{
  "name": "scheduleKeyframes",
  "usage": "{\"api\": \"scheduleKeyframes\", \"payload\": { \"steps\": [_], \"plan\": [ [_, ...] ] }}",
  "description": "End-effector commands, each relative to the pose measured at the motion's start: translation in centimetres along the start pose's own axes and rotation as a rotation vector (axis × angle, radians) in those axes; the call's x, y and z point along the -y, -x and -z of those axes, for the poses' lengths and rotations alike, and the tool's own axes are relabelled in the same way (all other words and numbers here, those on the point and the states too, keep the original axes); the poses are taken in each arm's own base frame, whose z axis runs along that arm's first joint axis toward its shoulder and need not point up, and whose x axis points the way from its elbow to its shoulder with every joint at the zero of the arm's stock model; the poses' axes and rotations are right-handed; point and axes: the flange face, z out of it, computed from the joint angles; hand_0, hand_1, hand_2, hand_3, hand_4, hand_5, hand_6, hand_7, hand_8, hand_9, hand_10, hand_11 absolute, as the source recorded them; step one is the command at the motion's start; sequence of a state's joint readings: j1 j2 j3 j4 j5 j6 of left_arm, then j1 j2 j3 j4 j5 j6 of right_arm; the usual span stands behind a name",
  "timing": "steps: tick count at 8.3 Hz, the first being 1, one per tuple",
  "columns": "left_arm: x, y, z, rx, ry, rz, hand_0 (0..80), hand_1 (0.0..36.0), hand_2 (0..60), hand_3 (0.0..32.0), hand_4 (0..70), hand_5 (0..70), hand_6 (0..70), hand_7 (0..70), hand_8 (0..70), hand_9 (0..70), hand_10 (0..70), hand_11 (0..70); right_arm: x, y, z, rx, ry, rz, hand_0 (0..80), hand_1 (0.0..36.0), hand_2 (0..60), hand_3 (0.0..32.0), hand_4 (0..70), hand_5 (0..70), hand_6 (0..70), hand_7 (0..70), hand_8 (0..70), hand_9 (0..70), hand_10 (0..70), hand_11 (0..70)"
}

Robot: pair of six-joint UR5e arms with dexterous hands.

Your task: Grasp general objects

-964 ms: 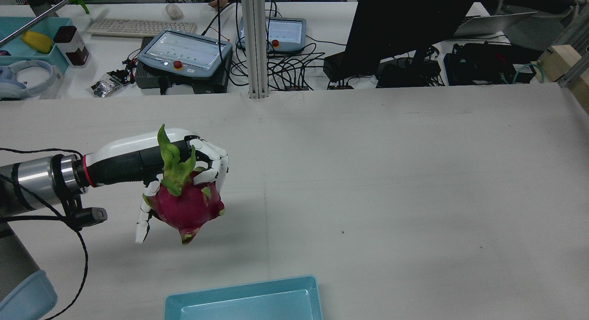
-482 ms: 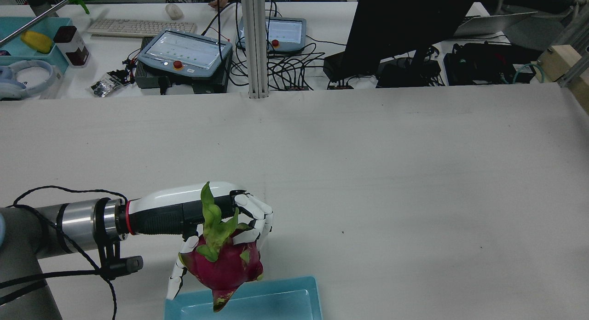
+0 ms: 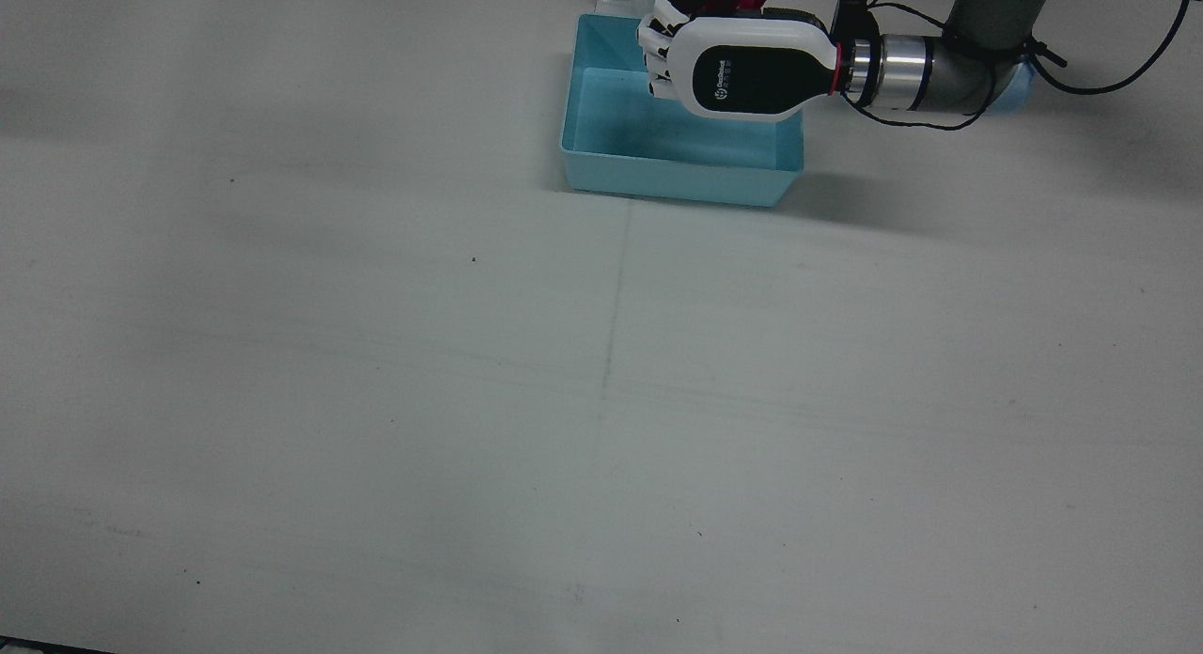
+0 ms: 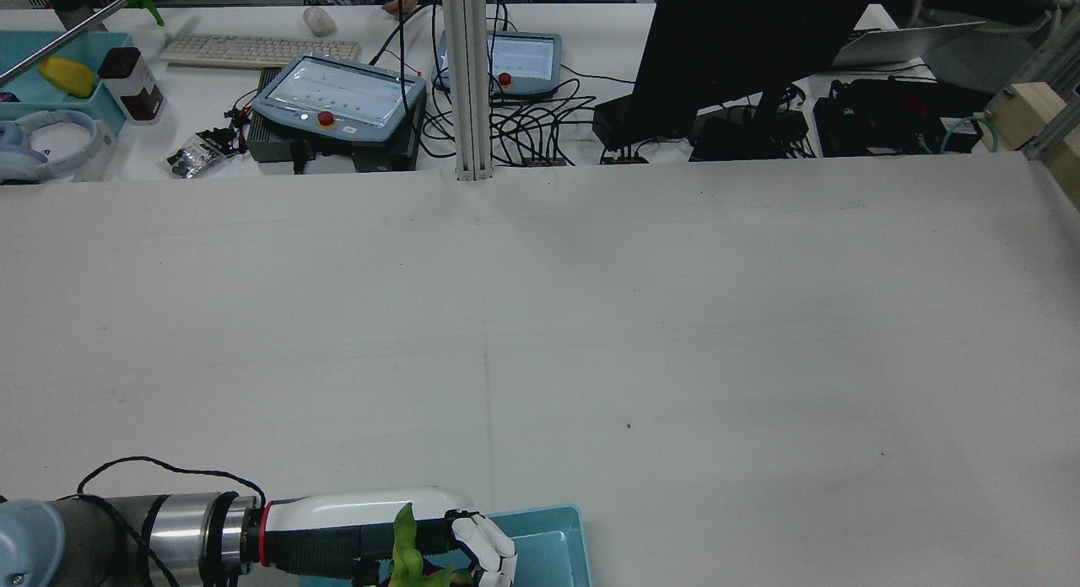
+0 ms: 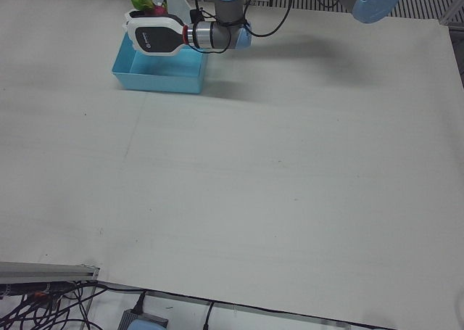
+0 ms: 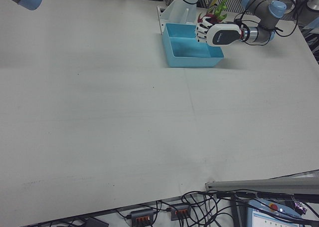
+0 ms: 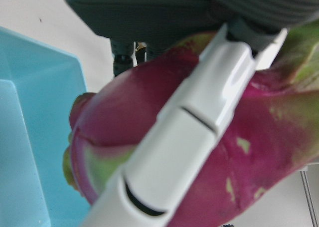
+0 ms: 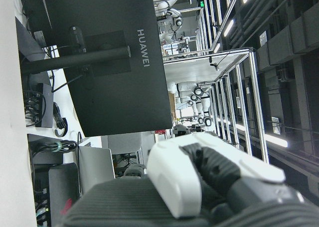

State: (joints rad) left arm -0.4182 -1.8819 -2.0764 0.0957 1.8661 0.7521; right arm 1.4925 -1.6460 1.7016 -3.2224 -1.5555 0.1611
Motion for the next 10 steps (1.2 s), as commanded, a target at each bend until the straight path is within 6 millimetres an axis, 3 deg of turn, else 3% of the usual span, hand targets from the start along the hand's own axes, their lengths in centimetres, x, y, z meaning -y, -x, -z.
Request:
{"api": "scheduleKeyframes", "payload": {
  "steps": [1, 2, 3, 4, 5, 6, 7, 8, 10],
  "plan": [
    [1.2, 1.7, 2.8, -0.008, -0.046, 0.005, 80.0, 36.0, 0.0, 10.6, 5.0, 70.0, 6.8, 11.6, 0.7, 2.3, 4.4, 11.0, 0.0, 0.0, 0.0, 0.0, 0.001, 0.0, 0.0, 0.0, 0.0, 0.0, 0.0, 0.0, 0.0, 0.0, 0.0, 0.0, 0.0, 0.0],
    [1.5, 2.3, 4.1, -0.011, -0.05, 0.003, 80.0, 36.0, 0.0, 10.8, 0.0, 70.0, 5.1, 10.4, 0.0, 1.7, 3.7, 10.0, 0.0, 0.0, 0.0, 0.0, 0.001, 0.0, 0.0, 0.0, 0.0, 0.0, 0.0, 0.0, 0.0, 0.0, 0.0, 0.0, 0.0, 0.0],
    [2.0, 3.1, 6.6, -0.015, -0.055, 0.008, 80.0, 36.0, 0.0, 10.0, 0.0, 70.0, 4.4, 10.2, 0.0, 1.5, 3.6, 10.0, 0.0, 0.1, 0.1, 0.002, -0.001, 0.0, 0.0, 0.0, 0.0, 0.0, 0.0, 0.0, 0.0, 0.0, 0.0, 0.0, 0.0, 0.0],
    [3.1, 3.2, 10.1, -0.021, -0.089, 0.003, 80.0, 36.0, 0.0, 12.0, 0.0, 70.0, 3.3, 9.7, 0.0, 0.8, 3.3, 9.6, -0.1, 0.1, 0.0, 0.001, 0.001, 0.0, 0.0, 0.0, 0.0, 0.0, 0.0, 0.0, 0.0, 0.0, 0.0, 0.0, 0.0, 0.0],
    [5.5, 0.7, 15.3, -0.036, -0.179, -0.045, 80.0, 36.0, 0.0, 18.6, 0.0, 70.0, 2.2, 9.4, 0.0, 0.5, 2.9, 9.1, -0.1, 0.1, 0.0, 0.001, 0.001, 0.0, 0.0, 0.0, 0.0, 0.0, 0.0, 0.0, 0.0, 0.0, 0.0, 0.0, 0.0, 0.0],
    [7.7, -3.7, 20.7, -0.065, -0.286, -0.112, 80.0, 36.0, 0.0, 32.0, 0.0, 63.7, 0.0, 8.5, 0.0, 0.3, 2.6, 8.8, 0.0, 0.1, 0.1, 0.002, -0.001, 0.0, 0.0, 0.0, 0.0, 0.0, 0.0, 0.0, 0.0, 0.0, 0.0, 0.0, 0.0, 0.0],
    [9.5, -6.7, 24.7, -0.079, -0.374, -0.154, 80.0, 29.2, 0.0, 32.0, 0.0, 68.0, 0.0, 9.5, 12.2, 0.5, 0.0, 1.5, -0.1, 0.1, 0.0, 0.001, 0.001, 0.0, 0.0, 0.0, 0.0, 0.0, 0.0, 0.0, 0.0, 0.0, 0.0, 0.0, 0.0, 0.0],
    [11.0, -9.7, 28.7, -0.116, -0.466, -0.2, 80.0, 30.1, 0.0, 32.0, 0.0, 68.2, 0.0, 8.9, 11.8, 0.3, 0.0, 3.4, 0.0, 0.1, 0.1, 0.002, -0.002, 0.0, 0.0, 0.0, 0.0, 0.0, 0.0, 0.0, 0.0, 0.0, 0.0, 0.0, 0.0, 0.0],
    [12.6, -18.2, 40.1, -0.234, -0.717, -0.311, 80.0, 35.5, 0.0, 31.6, 0.0, 70.0, 3.1, 14.2, 12.7, 1.4, 2.5, 7.6, 0.0, 0.1, 0.0, 0.002, -0.001, 0.0, 0.0, 0.0, 0.0, 0.0, 0.0, 0.0, 0.0, 0.0, 0.0, 0.0, 0.0, 0.0]
  ]
}}
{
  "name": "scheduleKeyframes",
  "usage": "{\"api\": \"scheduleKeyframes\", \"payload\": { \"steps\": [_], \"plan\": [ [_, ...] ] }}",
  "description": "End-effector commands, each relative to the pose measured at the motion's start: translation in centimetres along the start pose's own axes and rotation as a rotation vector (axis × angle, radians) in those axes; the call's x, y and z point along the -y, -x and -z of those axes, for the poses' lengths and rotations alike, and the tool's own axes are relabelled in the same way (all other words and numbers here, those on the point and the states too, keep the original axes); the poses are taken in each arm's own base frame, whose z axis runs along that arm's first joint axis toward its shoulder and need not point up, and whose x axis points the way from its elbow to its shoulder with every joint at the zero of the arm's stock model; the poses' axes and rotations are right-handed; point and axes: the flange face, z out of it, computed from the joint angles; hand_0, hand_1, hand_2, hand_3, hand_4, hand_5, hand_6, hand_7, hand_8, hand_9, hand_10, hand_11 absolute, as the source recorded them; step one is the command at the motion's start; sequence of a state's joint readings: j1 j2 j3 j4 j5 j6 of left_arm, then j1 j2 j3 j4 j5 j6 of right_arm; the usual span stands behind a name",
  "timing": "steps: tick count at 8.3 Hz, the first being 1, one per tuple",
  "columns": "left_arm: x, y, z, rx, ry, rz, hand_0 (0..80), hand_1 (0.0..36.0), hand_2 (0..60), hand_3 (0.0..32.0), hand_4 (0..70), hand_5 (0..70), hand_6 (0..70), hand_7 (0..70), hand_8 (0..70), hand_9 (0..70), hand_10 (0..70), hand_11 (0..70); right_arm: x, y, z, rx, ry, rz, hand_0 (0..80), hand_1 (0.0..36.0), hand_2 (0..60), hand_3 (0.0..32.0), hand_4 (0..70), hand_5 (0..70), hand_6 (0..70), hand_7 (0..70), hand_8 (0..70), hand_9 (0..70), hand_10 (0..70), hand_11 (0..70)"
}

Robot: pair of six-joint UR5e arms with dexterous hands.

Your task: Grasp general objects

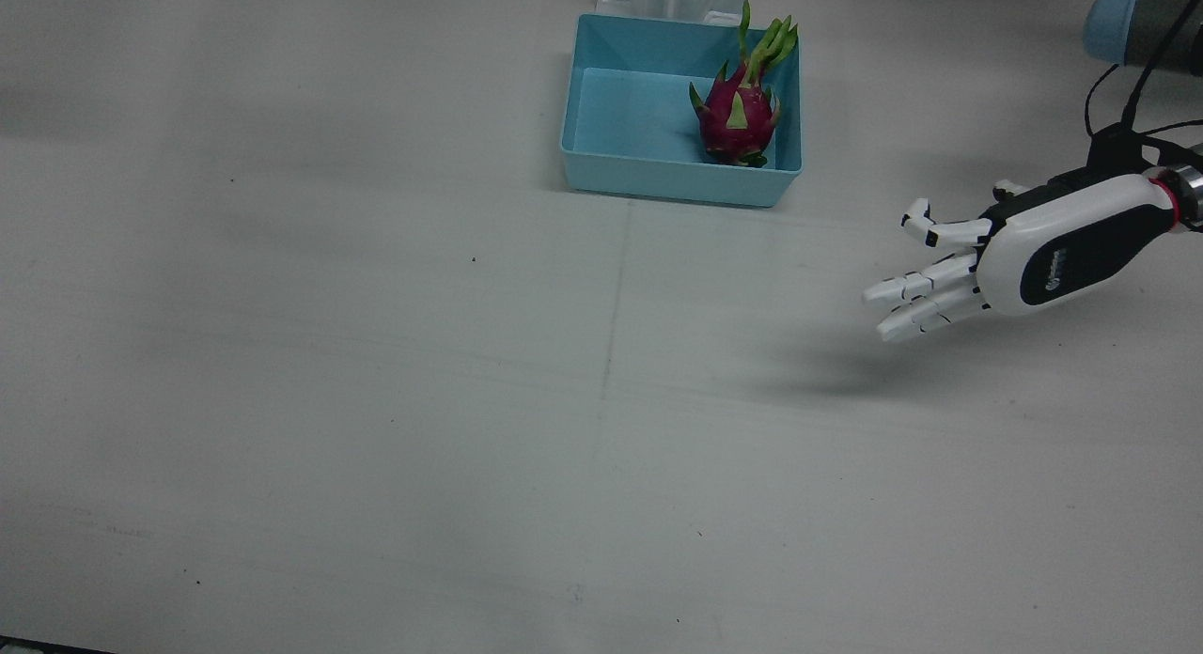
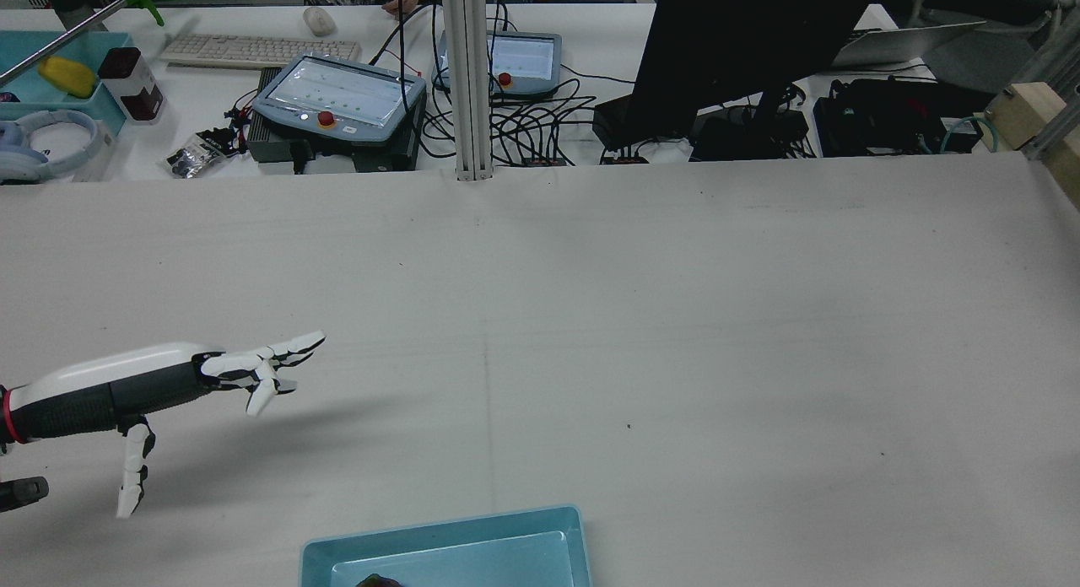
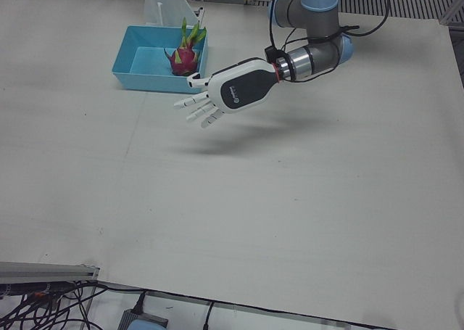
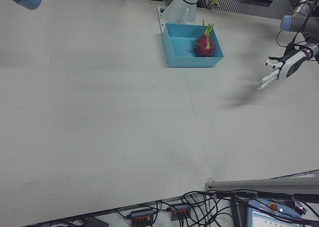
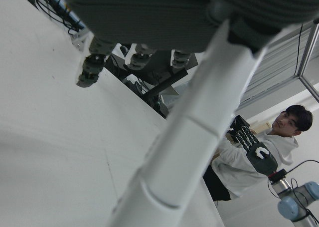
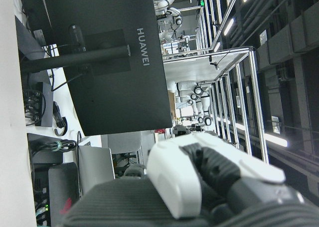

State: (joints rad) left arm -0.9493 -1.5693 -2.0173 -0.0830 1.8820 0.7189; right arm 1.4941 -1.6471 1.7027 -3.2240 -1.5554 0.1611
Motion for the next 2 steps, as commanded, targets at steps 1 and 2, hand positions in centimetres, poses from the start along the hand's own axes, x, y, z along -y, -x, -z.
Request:
{"api": "scheduleKeyframes", "payload": {
  "steps": [1, 2],
  "plan": [
    [10.2, -11.4, 9.5, -0.148, -0.33, -0.117, 80.0, 36.0, 0.0, 29.2, 0.1, 70.0, 3.9, 15.5, 13.1, 1.7, 3.6, 9.2, 0.0, 0.0, 0.0, 0.0, 0.001, 0.0, 0.0, 0.0, 0.0, 0.0, 0.0, 0.0, 0.0, 0.0, 0.0, 0.0, 0.0, 0.0],
    [12.4, -13.2, 10.8, -0.182, -0.405, -0.118, 80.0, 35.8, 0.0, 23.4, 5.1, 70.0, 5.7, 18.2, 13.3, 2.2, 4.4, 10.2, -0.1, -0.1, -0.1, -0.002, 0.002, 0.0, 0.0, 0.0, 0.0, 0.0, 0.0, 0.0, 0.0, 0.0, 0.0, 0.0, 0.0, 0.0]
  ]
}}
